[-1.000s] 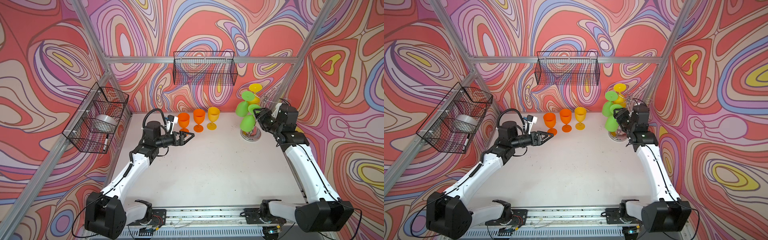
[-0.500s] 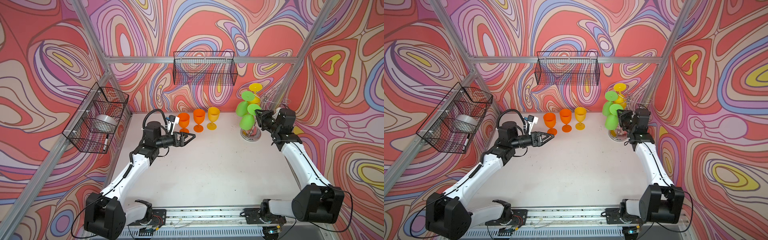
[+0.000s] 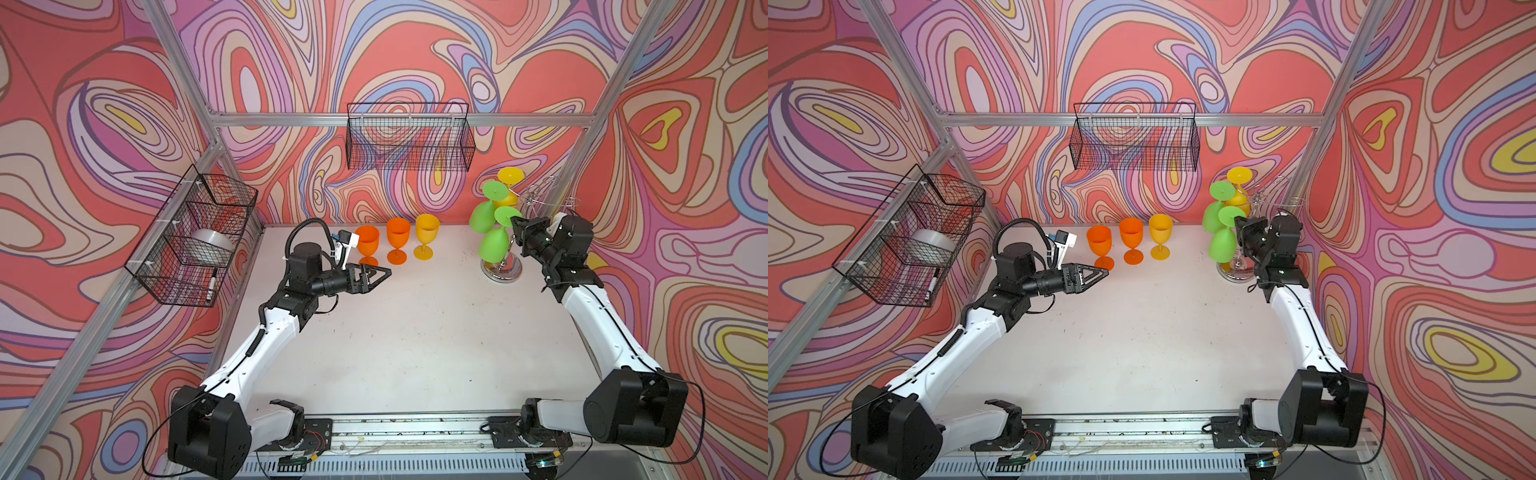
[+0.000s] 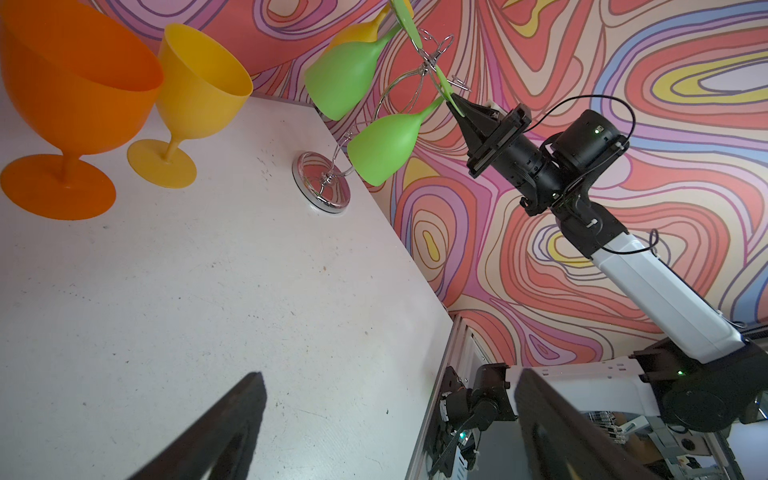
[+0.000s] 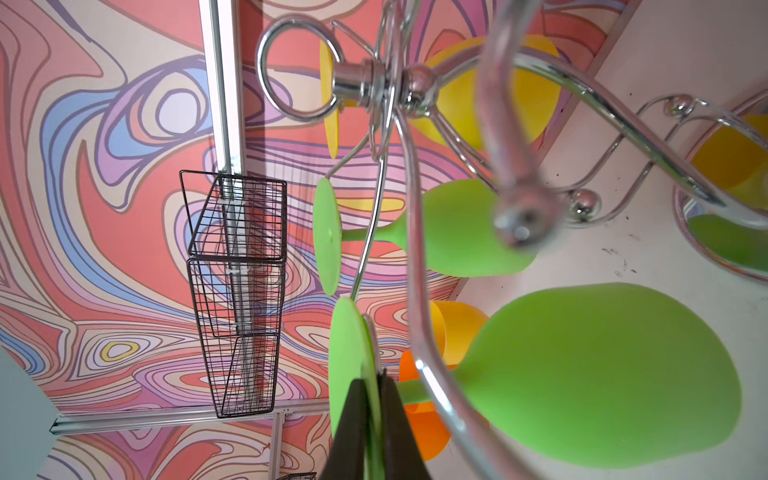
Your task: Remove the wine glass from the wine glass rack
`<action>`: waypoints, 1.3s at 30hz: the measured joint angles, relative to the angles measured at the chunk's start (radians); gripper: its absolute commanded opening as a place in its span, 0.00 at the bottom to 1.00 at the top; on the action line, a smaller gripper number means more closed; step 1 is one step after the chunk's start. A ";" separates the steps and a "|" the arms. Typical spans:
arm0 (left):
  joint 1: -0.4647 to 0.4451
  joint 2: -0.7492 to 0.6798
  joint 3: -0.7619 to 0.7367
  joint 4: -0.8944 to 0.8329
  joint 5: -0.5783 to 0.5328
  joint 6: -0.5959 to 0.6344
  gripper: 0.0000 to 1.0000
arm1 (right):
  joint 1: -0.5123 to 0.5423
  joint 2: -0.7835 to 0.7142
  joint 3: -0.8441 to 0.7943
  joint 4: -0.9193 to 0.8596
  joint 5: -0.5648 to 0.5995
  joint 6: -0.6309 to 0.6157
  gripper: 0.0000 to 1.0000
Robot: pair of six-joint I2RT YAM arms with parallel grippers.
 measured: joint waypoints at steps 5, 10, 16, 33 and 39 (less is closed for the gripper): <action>0.000 0.000 0.000 0.002 0.000 0.000 0.94 | 0.000 -0.002 0.000 0.001 0.001 0.000 0.00; 0.000 0.000 0.000 0.002 0.000 0.000 0.94 | 0.000 -0.012 0.000 -0.010 0.013 -0.006 0.00; 0.000 0.000 0.000 0.002 0.000 0.000 0.94 | -0.001 -0.030 0.000 -0.032 0.028 -0.009 0.00; 0.000 0.000 0.000 0.002 0.000 0.000 0.94 | -0.001 -0.031 0.000 -0.032 0.025 -0.026 0.15; 0.000 0.000 0.000 0.002 0.000 0.000 0.94 | -0.001 -0.040 0.000 -0.029 0.021 -0.043 0.21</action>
